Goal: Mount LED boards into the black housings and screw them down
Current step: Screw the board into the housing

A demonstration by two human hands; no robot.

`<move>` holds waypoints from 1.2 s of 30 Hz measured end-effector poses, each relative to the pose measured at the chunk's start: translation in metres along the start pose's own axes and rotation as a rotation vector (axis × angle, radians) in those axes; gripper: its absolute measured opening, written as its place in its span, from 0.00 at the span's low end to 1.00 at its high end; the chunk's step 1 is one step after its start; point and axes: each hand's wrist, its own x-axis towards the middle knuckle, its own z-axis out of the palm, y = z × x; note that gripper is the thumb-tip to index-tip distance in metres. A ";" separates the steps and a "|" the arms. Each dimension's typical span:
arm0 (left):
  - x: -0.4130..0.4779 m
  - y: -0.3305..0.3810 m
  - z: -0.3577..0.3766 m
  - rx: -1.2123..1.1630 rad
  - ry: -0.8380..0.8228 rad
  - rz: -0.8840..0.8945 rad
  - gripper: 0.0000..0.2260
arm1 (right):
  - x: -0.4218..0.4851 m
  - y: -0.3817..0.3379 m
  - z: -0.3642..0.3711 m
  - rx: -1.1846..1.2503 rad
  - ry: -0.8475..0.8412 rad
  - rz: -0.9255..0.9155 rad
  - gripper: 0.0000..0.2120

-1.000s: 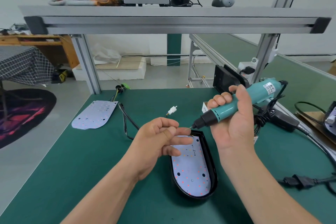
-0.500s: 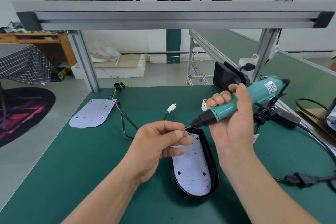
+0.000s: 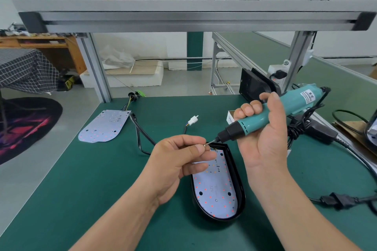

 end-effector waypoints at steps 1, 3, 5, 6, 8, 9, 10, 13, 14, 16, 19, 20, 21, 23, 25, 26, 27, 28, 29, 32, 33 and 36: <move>0.000 0.000 0.000 -0.002 0.003 -0.002 0.07 | 0.000 0.000 0.000 0.001 0.001 0.000 0.06; 0.000 0.001 0.000 0.002 0.005 0.000 0.07 | 0.000 0.000 -0.001 -0.006 -0.005 0.000 0.06; 0.000 0.001 0.001 0.011 0.006 0.002 0.07 | 0.000 0.000 -0.001 -0.020 -0.013 -0.003 0.06; 0.000 0.001 0.001 0.015 0.005 0.003 0.07 | 0.000 0.000 -0.001 -0.023 -0.017 -0.005 0.06; -0.001 0.001 0.001 0.020 0.005 0.005 0.07 | 0.000 0.000 -0.001 -0.024 -0.020 -0.004 0.06; -0.001 0.001 0.001 0.023 0.007 0.005 0.07 | 0.000 0.000 -0.001 -0.024 -0.020 -0.003 0.06; -0.001 0.001 0.001 0.025 0.010 0.005 0.06 | 0.000 0.000 -0.001 -0.023 -0.022 -0.003 0.06; -0.001 0.000 0.000 0.028 0.015 0.009 0.06 | 0.000 0.000 -0.002 -0.026 -0.028 -0.005 0.06; 0.000 0.000 0.001 0.030 0.017 0.010 0.07 | 0.000 0.000 -0.002 -0.027 -0.029 -0.006 0.06; 0.000 0.000 0.001 0.026 0.018 0.012 0.07 | 0.000 0.000 -0.002 -0.028 -0.033 -0.008 0.06; -0.001 0.000 0.002 0.029 0.030 0.013 0.06 | 0.000 0.001 -0.003 -0.031 -0.034 -0.006 0.06; -0.001 0.000 0.002 0.032 0.035 0.014 0.04 | 0.000 0.001 -0.003 -0.033 -0.036 -0.007 0.05; -0.001 -0.001 0.002 0.039 0.039 0.017 0.04 | 0.000 0.001 -0.003 -0.036 -0.039 -0.009 0.05; 0.000 -0.001 0.002 0.055 0.046 0.022 0.07 | 0.000 0.001 -0.003 -0.044 -0.041 -0.008 0.05; -0.001 0.000 0.003 0.066 0.052 0.028 0.07 | 0.000 0.001 -0.002 -0.049 -0.042 -0.007 0.05; -0.001 -0.001 0.003 0.069 0.054 0.030 0.08 | 0.000 0.000 -0.002 -0.050 -0.040 -0.008 0.05; -0.001 -0.001 0.003 0.069 0.055 0.033 0.08 | -0.001 0.000 -0.002 -0.052 -0.038 -0.007 0.05; -0.001 -0.001 0.003 0.071 0.057 0.039 0.08 | -0.001 0.000 -0.002 -0.054 -0.039 -0.007 0.05; -0.001 -0.001 0.003 0.075 0.061 0.045 0.08 | -0.002 0.001 -0.002 -0.058 -0.042 -0.008 0.06; -0.001 -0.002 0.003 0.099 0.083 0.066 0.08 | -0.005 0.001 -0.002 -0.081 -0.065 -0.028 0.08; -0.001 -0.002 0.003 0.107 0.092 0.075 0.09 | -0.006 0.001 -0.002 -0.088 -0.078 -0.036 0.10; 0.000 -0.003 0.002 0.144 0.114 0.110 0.12 | -0.009 0.002 -0.002 -0.110 -0.102 -0.044 0.13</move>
